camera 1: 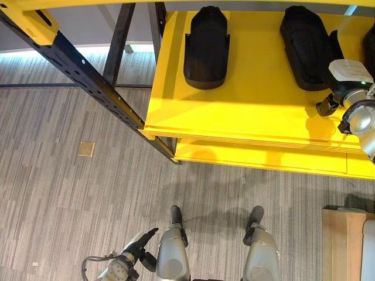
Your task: Move parts from the plastic box to the shelf.
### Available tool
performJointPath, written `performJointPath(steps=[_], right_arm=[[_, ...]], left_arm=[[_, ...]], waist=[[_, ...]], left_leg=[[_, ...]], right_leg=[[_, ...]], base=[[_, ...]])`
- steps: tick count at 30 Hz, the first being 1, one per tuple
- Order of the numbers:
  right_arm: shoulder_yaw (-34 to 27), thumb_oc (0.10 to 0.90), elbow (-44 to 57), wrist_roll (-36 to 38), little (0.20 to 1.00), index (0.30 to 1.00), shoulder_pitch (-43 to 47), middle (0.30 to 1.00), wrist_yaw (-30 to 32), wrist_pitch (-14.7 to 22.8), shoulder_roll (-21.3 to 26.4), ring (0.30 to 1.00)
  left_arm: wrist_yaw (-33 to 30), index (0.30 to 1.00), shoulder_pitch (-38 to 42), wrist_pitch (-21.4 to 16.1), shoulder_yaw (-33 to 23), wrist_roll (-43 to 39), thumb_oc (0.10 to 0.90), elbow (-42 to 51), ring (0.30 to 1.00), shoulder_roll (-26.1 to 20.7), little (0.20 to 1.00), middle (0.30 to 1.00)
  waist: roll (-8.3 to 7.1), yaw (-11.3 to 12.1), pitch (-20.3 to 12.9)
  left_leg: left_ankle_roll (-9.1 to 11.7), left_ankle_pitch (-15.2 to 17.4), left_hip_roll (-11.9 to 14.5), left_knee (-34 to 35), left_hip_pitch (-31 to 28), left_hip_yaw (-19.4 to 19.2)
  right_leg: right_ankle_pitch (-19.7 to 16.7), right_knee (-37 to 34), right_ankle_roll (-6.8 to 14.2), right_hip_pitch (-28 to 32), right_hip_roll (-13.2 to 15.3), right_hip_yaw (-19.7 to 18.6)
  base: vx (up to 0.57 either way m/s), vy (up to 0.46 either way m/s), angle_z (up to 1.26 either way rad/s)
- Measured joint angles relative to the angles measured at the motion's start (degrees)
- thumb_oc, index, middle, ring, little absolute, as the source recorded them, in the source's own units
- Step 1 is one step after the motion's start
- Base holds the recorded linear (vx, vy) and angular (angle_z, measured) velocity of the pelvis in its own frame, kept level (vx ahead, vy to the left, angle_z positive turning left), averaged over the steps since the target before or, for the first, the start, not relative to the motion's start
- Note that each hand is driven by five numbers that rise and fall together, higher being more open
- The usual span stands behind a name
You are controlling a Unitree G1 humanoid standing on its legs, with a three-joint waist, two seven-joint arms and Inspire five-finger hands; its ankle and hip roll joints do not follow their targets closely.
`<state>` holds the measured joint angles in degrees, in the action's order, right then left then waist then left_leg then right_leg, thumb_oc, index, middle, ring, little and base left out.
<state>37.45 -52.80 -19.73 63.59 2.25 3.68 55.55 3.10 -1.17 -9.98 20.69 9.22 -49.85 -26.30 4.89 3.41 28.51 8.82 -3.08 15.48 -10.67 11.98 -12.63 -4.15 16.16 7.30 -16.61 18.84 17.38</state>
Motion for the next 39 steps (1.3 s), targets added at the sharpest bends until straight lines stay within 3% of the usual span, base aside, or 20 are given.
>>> performJointPath(steps=[8,39], right_arm=[[-0.2,0.4,-1.4,0.6,0.3,0.3,1.0,0.3,0.7,1.3,-0.7,0.3],[4.9,0.4,1.1,-9.5,0.3,0.3,4.5,0.3,-1.0,3.5,-1.4,0.3]], left_arm=[[0.1,1.0,0.0,0.0,0.1,0.0,0.9,1.0,1.0,0.0,1.0,1.0],[0.1,1.0,0.1,0.0,0.1,0.0,0.9,1.0,1.0,0.0,1.0,1.0]], waist=[[0.71,0.1,-0.1],[0.74,1.2,-0.1]], left_leg=[[-0.1,-0.2,-0.3,0.0,0.2,0.0],[-0.1,-0.5,-0.5,0.0,0.4,0.2]], right_leg=[[0.0,0.5,0.0,-0.4,0.4,-0.1],[-0.1,1.3,-0.1,-0.9,0.7,-0.1]], base=[[0.0,0.0,0.0],[0.0,0.0,0.0]])
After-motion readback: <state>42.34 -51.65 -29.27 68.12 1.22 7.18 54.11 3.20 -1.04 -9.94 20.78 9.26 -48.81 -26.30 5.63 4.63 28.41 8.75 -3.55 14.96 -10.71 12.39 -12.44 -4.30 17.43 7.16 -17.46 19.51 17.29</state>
